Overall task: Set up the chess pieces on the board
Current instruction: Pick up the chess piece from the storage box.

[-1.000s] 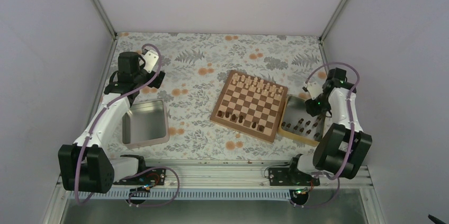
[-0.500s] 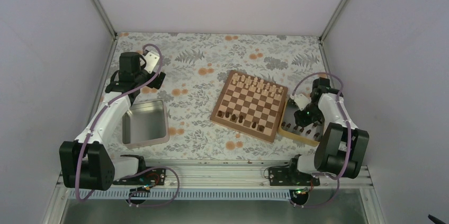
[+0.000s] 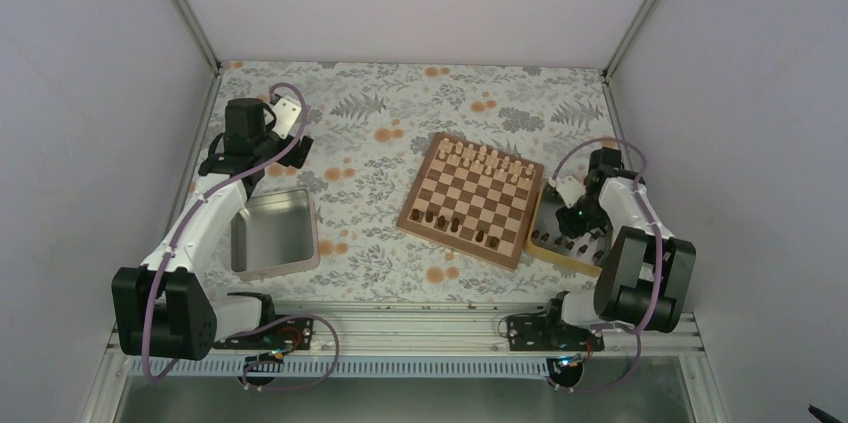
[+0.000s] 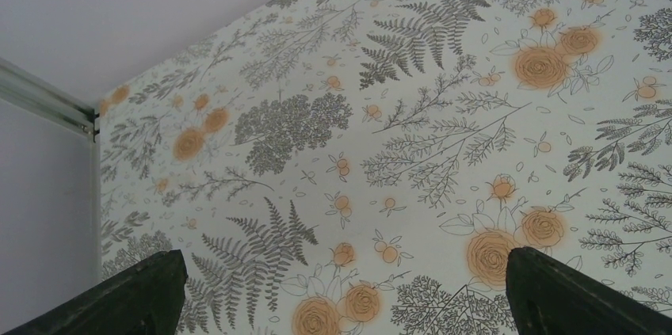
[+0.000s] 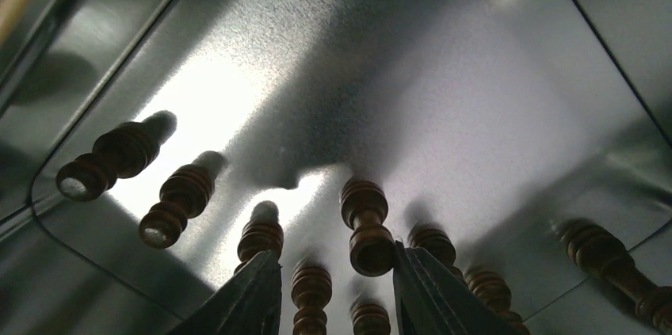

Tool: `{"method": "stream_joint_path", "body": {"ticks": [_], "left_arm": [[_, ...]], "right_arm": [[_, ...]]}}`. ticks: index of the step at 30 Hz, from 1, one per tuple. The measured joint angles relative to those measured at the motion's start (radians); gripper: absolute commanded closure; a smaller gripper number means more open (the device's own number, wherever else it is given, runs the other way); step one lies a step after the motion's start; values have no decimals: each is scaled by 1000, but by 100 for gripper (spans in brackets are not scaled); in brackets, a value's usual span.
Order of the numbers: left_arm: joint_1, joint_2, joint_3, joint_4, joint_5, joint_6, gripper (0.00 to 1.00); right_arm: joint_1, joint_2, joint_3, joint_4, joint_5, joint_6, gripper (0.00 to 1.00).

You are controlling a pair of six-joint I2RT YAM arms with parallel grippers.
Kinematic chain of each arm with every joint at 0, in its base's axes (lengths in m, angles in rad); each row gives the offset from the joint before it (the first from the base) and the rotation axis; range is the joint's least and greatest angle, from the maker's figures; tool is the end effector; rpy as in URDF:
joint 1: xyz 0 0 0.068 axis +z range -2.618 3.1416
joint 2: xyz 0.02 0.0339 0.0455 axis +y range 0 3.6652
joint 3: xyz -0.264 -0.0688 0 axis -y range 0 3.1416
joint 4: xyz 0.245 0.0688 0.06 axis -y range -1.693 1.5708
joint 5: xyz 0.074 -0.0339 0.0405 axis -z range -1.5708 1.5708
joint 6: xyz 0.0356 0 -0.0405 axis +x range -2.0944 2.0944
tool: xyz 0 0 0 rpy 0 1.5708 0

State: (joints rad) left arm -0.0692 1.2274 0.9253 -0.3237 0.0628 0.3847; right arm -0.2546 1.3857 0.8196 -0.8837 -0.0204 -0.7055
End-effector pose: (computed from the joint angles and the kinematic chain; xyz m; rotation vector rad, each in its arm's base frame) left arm 0.2708 -0.0210 0.2823 0.5287 2.1327 0.1083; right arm 0.2166 -0.0556 0.1834 -0.6779 2.9474 -0.0572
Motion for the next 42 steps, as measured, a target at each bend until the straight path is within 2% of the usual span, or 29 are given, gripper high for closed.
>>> {"method": "stream_joint_path", "body": {"ticks": [9, 14, 20, 25, 33, 42], "left_arm": [[0, 0, 0, 0, 12, 0, 0], [0, 0, 0, 0, 25, 0, 0], [0, 0, 0, 0, 28, 0, 0], [0, -1, 0, 0, 28, 0, 0], [0, -8, 0, 0, 28, 0, 0], [0, -14, 0, 0, 27, 0, 0]], "right_arm": [[-1, 37, 6, 21, 4, 3, 64], [-1, 54, 6, 35, 4, 4, 71], [-2, 61, 6, 53, 6, 8, 83], [-2, 61, 6, 61, 16, 17, 88], [-2, 24, 6, 60, 26, 18, 92], [-2, -26, 29, 49, 32, 17, 91]]}}
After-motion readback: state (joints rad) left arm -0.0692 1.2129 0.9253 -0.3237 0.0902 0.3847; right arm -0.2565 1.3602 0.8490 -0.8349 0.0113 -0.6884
